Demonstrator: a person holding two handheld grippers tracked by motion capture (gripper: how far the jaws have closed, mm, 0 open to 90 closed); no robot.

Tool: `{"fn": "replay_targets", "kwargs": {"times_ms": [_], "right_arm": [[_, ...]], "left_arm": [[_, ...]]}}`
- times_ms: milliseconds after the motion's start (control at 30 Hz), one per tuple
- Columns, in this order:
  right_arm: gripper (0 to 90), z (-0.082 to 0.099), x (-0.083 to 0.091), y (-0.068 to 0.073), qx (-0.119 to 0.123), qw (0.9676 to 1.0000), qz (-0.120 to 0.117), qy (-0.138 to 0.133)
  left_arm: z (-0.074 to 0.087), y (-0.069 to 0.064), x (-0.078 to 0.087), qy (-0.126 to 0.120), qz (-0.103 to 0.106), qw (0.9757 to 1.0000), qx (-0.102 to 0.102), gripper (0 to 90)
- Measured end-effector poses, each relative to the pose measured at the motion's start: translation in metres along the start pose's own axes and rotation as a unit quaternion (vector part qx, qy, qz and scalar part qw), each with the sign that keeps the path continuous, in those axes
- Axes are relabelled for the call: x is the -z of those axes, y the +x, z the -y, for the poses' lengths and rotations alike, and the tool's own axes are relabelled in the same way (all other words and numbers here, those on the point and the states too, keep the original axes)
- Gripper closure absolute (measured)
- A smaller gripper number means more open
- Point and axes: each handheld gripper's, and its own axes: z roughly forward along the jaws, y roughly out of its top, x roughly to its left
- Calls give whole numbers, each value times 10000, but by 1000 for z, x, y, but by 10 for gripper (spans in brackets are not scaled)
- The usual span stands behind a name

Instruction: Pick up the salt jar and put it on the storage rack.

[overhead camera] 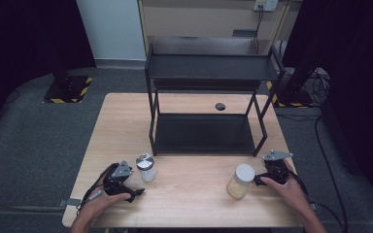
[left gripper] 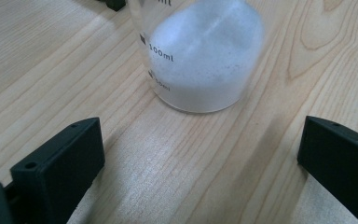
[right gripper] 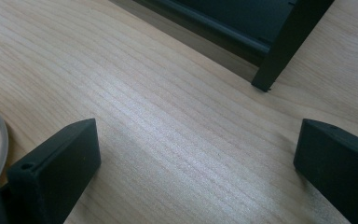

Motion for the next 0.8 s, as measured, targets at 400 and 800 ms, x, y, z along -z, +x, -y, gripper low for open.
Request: {"fn": "replay_targets", "kwargs": {"times_ms": [400,800], "right_arm": [[12,0,0,0,-13,10000,0,3],[13,0,0,0,-9,10000,1,1]], "left_arm": [[-1,-1,-1,-20,-20,10000,34,0],[-2,-2,-4,-103,77,9999,-18,17]]}}
